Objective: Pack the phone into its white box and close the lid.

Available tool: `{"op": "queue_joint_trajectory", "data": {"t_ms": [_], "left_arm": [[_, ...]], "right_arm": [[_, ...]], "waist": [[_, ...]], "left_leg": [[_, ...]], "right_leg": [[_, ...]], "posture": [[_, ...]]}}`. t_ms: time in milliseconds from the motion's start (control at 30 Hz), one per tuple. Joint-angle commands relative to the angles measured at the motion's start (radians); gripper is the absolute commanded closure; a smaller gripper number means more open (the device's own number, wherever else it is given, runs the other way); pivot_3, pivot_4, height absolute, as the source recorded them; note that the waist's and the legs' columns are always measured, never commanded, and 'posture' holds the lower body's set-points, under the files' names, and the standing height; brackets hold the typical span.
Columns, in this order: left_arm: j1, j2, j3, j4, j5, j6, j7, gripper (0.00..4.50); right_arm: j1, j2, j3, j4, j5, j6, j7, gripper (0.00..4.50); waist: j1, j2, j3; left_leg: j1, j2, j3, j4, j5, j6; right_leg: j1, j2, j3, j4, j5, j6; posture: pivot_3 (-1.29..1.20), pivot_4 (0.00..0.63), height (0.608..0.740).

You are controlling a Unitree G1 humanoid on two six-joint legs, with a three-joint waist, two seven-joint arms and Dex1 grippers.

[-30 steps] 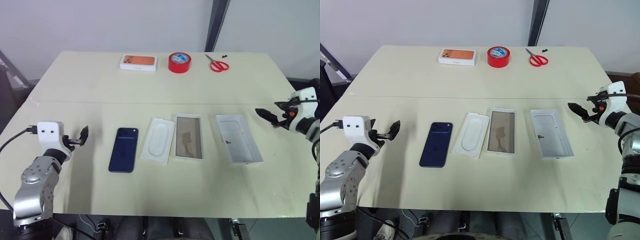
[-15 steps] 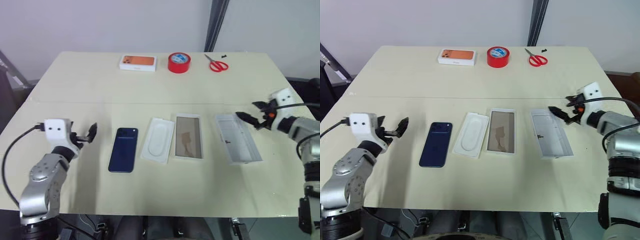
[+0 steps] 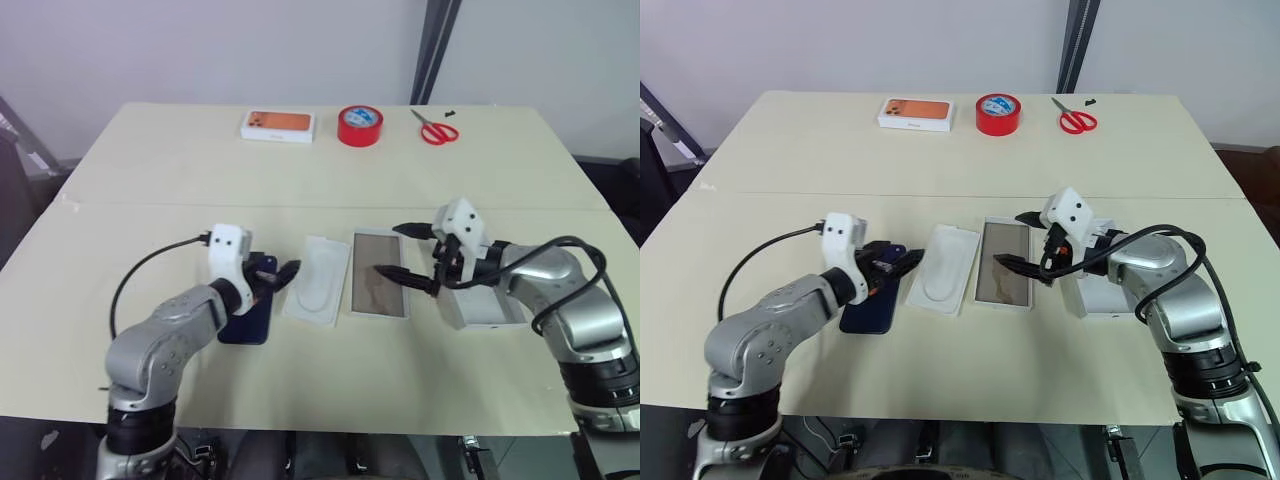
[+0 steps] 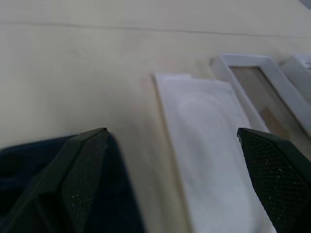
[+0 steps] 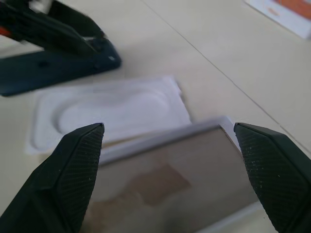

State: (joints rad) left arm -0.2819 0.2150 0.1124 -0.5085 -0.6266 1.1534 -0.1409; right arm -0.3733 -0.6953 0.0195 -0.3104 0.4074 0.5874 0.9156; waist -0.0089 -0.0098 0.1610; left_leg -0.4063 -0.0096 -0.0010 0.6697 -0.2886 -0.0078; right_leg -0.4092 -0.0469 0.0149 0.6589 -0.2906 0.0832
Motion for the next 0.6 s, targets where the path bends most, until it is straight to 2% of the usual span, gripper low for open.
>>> {"op": "queue_joint_trajectory", "data": {"t_ms": [33, 233, 467, 567, 600], "left_arm": [[-0.057, -0.044, 0.038, 0.008, -0.037, 0.115, 0.054, 0.01], [-0.133, -0.092, 0.08, 0.066, -0.041, 0.293, 0.09, 0.01], [-0.186, -0.148, 0.131, 0.092, -0.053, 0.432, 0.06, 0.01], [-0.197, -0.156, 0.149, 0.11, -0.034, 0.443, 0.058, 0.83], [-0.198, -0.15, 0.148, 0.115, -0.026, 0.441, 0.058, 1.3]], "right_arm": [[0.008, 0.013, 0.013, -0.059, 0.021, 0.01, -0.009, 0.03], [0.02, 0.023, 0.02, -0.07, 0.024, 0.01, -0.026, 0.03], [0.055, -0.005, 0.023, -0.104, 0.012, 0.002, -0.025, 0.03], [0.072, -0.017, 0.028, -0.11, 0.0, -0.008, -0.021, 0.0], [0.076, -0.019, 0.03, -0.113, -0.004, -0.01, -0.022, 0.0]], "waist": [[-0.002, 0.0, 0.0], [-0.002, 0.0, 0.0], [0.0, 0.0, 0.0], [0.0, 0.0, 0.0], [-0.001, 0.0, 0.0]], "left_leg": [[0.0, 0.0, 0.0, 0.0, 0.0, 0.0], [0.0, 0.0, 0.0, 0.003, 0.0, -0.001], [-0.001, 0.0, -0.001, 0.007, 0.0, -0.001], [-0.001, 0.0, -0.001, 0.008, 0.0, -0.001], [-0.001, 0.0, -0.001, 0.008, 0.0, -0.001]], "right_leg": [[0.0, 0.0, 0.0, 0.0, 0.0, 0.0], [0.0, 0.001, 0.0, 0.004, 0.0, 0.0], [0.0, 0.002, 0.0, 0.004, 0.0, 0.0], [0.0, 0.002, 0.0, 0.004, 0.0, 0.0], [0.0, 0.002, 0.0, 0.004, 0.0, 0.0]], "posture": [[0.0, 0.15, 0.729], [0.0, 0.15, 0.729], [0.0, 0.15, 0.729], [0.0, 0.15, 0.729], [0.0, 0.15, 0.729]]}}
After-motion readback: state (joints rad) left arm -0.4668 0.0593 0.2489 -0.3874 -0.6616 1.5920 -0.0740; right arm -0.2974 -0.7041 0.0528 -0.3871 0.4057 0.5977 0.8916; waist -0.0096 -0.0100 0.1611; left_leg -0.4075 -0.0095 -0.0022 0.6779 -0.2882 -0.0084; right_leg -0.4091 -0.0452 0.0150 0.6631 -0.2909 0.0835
